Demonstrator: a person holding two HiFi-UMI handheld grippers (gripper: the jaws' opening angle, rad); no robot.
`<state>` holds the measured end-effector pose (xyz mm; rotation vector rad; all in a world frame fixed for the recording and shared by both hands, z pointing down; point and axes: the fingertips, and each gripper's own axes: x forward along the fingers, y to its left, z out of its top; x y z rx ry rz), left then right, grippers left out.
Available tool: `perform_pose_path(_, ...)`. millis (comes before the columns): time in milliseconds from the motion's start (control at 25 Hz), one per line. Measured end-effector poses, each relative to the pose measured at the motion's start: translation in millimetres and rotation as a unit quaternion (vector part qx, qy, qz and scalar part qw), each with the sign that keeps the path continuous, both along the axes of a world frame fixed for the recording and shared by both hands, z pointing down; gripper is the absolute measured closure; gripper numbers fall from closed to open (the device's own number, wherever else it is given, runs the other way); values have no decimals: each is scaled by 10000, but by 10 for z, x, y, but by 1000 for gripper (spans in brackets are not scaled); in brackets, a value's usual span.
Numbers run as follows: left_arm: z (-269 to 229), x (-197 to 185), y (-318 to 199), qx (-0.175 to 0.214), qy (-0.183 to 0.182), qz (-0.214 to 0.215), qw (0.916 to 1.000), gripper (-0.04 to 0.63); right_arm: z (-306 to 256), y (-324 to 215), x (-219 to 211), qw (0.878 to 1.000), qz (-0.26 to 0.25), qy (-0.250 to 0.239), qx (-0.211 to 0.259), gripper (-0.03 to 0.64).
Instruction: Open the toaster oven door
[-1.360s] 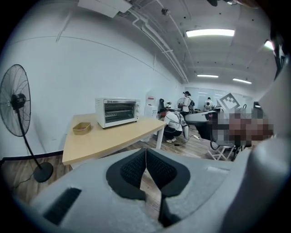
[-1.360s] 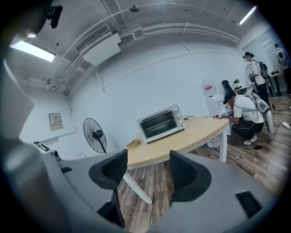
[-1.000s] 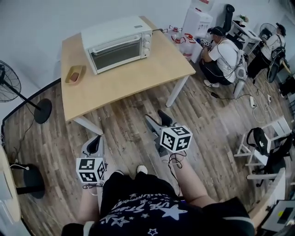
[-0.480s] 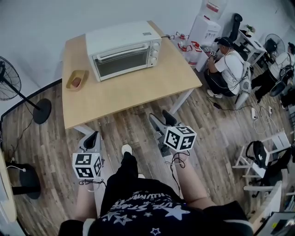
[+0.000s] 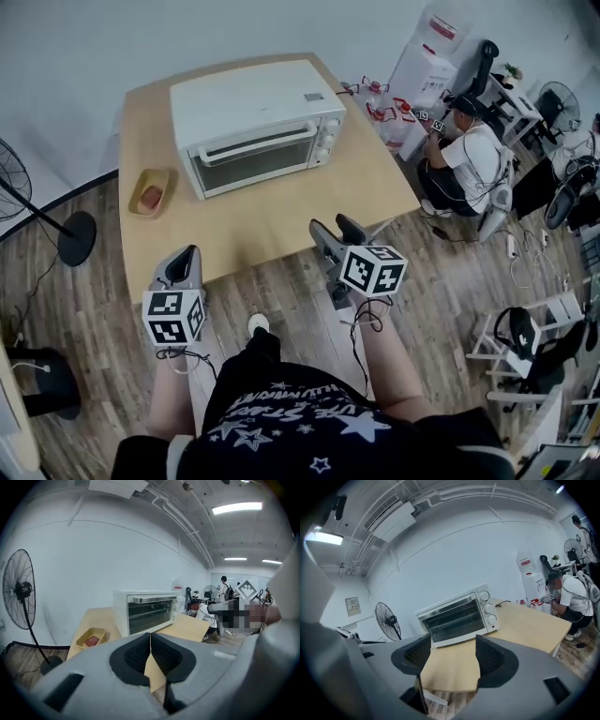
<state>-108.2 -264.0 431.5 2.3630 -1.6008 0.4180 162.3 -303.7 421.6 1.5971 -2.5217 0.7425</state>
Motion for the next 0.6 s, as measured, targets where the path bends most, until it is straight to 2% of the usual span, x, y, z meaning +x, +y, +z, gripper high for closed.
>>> perform_pose_path(240, -136, -127, -644, 66, -30, 21, 10000, 574, -207, -690, -104, 9997, 110, -188, 103, 360)
perform_pose_path(600, -163, -341, -1228, 16, 6, 86, 10000, 574, -518, -1545, -44, 9981, 565, 44, 236, 392)
